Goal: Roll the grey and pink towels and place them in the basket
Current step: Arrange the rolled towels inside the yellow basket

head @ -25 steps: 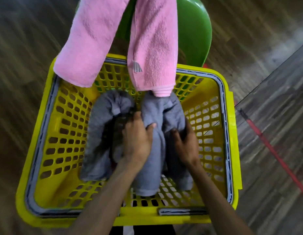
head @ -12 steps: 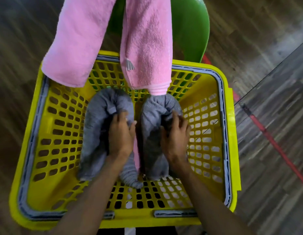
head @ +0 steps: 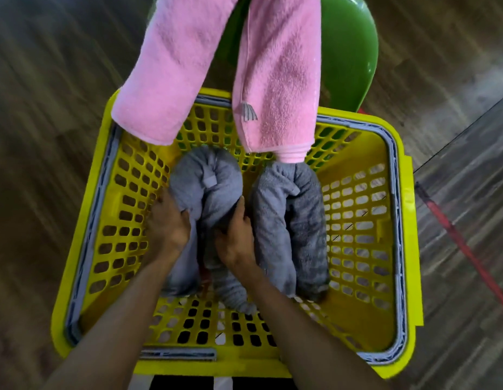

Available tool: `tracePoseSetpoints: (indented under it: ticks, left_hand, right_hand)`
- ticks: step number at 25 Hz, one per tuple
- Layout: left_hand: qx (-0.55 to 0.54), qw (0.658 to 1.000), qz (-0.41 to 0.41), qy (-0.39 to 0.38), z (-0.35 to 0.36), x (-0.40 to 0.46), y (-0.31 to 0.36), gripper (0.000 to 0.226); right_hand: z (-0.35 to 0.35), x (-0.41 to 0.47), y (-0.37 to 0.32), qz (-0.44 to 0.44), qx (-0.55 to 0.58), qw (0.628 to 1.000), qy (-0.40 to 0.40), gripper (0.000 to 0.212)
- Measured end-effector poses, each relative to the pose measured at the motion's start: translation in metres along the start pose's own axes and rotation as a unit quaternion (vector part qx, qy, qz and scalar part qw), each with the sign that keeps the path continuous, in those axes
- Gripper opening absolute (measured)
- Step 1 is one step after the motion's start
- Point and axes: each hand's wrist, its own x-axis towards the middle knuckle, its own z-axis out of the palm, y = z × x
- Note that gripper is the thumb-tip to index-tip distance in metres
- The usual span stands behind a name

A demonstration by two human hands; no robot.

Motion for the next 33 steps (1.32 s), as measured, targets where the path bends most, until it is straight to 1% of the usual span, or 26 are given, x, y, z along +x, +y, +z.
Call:
tracePoseSetpoints:
  ticks: [2,4,6,9,11,13,15,17,19,21,23,24,25,28,29,31,32,33]
  left_hand:
    - [-0.017,1.000,0.020,0.013,-0.008,-0.017,0.012,0.058]
    - [-0.101,0.992,0.072,0.011,-0.016,-0.040,0.029,0.057]
    - [-0.149,0.983,0.103,0.004,-0.015,-0.059,0.051,0.055]
    - [-0.209,0.972,0.105,-0.014,-0.003,-0.082,0.089,0.055]
    - [-0.226,0.967,0.117,-0.005,0.007,-0.096,0.104,0.053]
    - [-0.225,0.967,0.123,-0.005,0.022,-0.104,0.116,0.053]
    - [-0.210,0.970,0.122,-0.026,0.040,-0.104,0.125,0.056]
    - [-0.186,0.976,0.108,-0.041,0.056,-0.101,0.132,0.059]
    - [-0.160,0.981,0.096,-0.053,0.063,-0.096,0.136,0.064]
    - [-0.154,0.980,0.105,-0.067,0.063,-0.094,0.132,0.068]
    - [-0.181,0.972,0.135,-0.062,0.050,-0.092,0.120,0.068]
    - [-0.196,0.968,0.155,-0.037,0.036,-0.089,0.113,0.066]
    - [-0.204,0.962,0.180,0.006,0.020,-0.083,0.109,0.061]
    - [-0.208,0.935,0.236,0.163,-0.046,-0.054,0.112,0.040]
    - [-0.207,0.921,0.253,0.211,-0.069,-0.044,0.117,0.034]
    - [-0.185,0.890,0.294,0.296,-0.105,-0.022,0.128,0.028]
    - [-0.165,0.882,0.301,0.322,-0.116,-0.008,0.132,0.029]
    - [-0.138,0.886,0.291,0.333,-0.126,0.007,0.136,0.034]
  right_hand:
    - [-0.024,-0.009,0.003,-0.054,0.045,0.997,0.040,0.085]
    - [-0.057,-0.020,0.012,-0.095,0.069,0.989,0.090,0.077]
    - [-0.094,-0.030,0.020,-0.101,0.080,0.984,0.124,0.075]
    - [-0.135,-0.038,0.038,-0.103,0.089,0.978,0.161,0.071]
    - [-0.149,-0.043,0.048,-0.109,0.073,0.973,0.190,0.070]
    - [-0.160,-0.047,0.059,-0.109,0.033,0.969,0.220,0.071]
    - [-0.159,-0.047,0.068,-0.068,-0.029,0.971,0.228,0.073]
    - [-0.148,-0.040,0.073,-0.008,-0.111,0.971,0.212,0.075]
    - [-0.135,-0.032,0.075,0.037,-0.193,0.961,0.192,0.078]
    - [-0.134,-0.025,0.073,0.068,-0.197,0.961,0.181,0.080]
    - [-0.142,-0.026,0.065,0.063,-0.161,0.966,0.191,0.076]
    - [-0.146,-0.029,0.058,0.037,-0.143,0.966,0.211,0.072]
    - [-0.152,-0.033,0.046,0.001,-0.121,0.963,0.239,0.067]
    - [-0.168,-0.034,-0.015,-0.123,-0.039,0.938,0.321,0.058]
    - [-0.171,-0.030,-0.040,-0.156,-0.019,0.929,0.335,0.059]
    - [-0.175,-0.013,-0.089,-0.194,-0.013,0.922,0.334,0.067]
    - [-0.175,-0.003,-0.111,-0.196,-0.033,0.924,0.325,0.074]
    - [-0.174,0.008,-0.131,-0.182,-0.061,0.928,0.318,0.081]
